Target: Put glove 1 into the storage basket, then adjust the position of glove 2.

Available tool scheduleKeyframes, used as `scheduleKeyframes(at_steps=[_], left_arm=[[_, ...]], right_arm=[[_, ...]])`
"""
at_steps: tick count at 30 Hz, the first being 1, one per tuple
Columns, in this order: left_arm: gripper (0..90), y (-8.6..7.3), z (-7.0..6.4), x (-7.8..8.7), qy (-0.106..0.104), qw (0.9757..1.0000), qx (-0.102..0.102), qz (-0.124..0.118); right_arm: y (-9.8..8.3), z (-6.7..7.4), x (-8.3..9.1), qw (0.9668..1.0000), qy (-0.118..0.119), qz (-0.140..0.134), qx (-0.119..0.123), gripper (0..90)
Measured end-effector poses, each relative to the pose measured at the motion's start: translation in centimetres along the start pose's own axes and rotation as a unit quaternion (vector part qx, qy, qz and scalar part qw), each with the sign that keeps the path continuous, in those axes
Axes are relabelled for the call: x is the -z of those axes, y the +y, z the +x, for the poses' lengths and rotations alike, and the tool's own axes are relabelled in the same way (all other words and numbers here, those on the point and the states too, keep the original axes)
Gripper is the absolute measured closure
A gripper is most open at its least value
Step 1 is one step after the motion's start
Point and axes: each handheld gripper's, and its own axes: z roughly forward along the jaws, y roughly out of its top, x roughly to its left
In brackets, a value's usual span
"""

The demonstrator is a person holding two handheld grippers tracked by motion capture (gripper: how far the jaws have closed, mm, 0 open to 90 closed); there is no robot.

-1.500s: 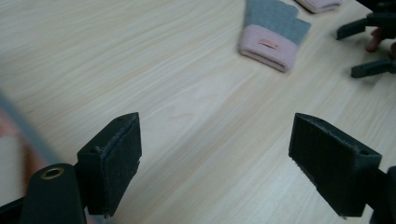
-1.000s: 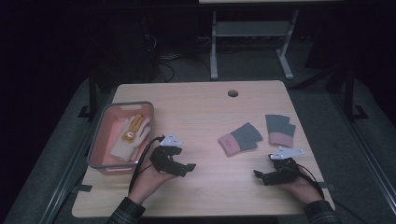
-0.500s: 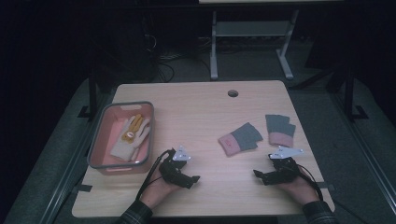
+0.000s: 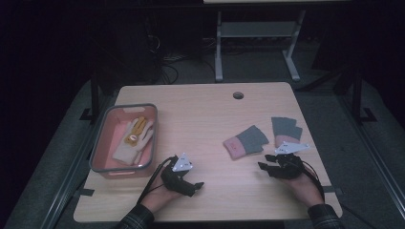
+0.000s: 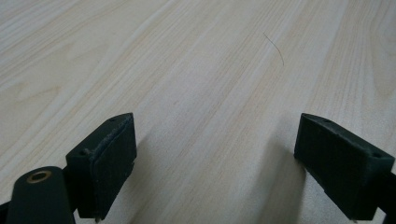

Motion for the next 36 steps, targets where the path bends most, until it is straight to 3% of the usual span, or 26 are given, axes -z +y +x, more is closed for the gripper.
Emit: scheduleKeyframes(at_steps=[4, 10, 20, 25, 28, 31, 33, 36], left_arm=[[12.2, 0.0, 0.0, 0.0, 0.000, 1.0000, 0.001, 0.000], [12.3, 0.0, 0.0, 0.0, -0.001, 1.0000, 0.003, 0.000], [12.3, 0.0, 0.0, 0.0, -0.001, 1.0000, 0.003, 0.002], [12.3, 0.0, 0.0, 0.0, -0.001, 1.0000, 0.001, 0.002], [12.3, 0.0, 0.0, 0.0, 0.000, 1.0000, 0.001, 0.002], [12.3, 0.0, 0.0, 0.0, 0.000, 1.0000, 0.002, 0.002], [12.3, 0.0, 0.0, 0.0, -0.001, 1.0000, 0.003, 0.002], [12.3, 0.0, 0.0, 0.0, -0.001, 1.0000, 0.003, 0.002]], right_arm=[[1.5, 0.0, -0.6, 1.0000, 0.007, -0.006, 0.001, 77.2], [3.2, -0.2, -1.5, 0.9998, 0.010, -0.016, 0.005, 89.6], [6.3, 0.0, -4.2, 0.9992, 0.026, -0.029, 0.003, 89.9], [7.2, 0.3, -5.9, 0.9994, 0.031, -0.019, 0.003, 89.8], [7.2, 0.5, -7.1, 0.9995, 0.031, -0.004, 0.003, 89.8], [6.6, 0.8, -8.1, 0.9990, 0.026, 0.025, 0.024, 89.9], [6.6, 0.9, -8.1, 0.9988, 0.038, 0.024, 0.019, 89.9], [6.3, 1.2, -7.7, 0.9979, 0.050, 0.031, 0.028, 89.9]])
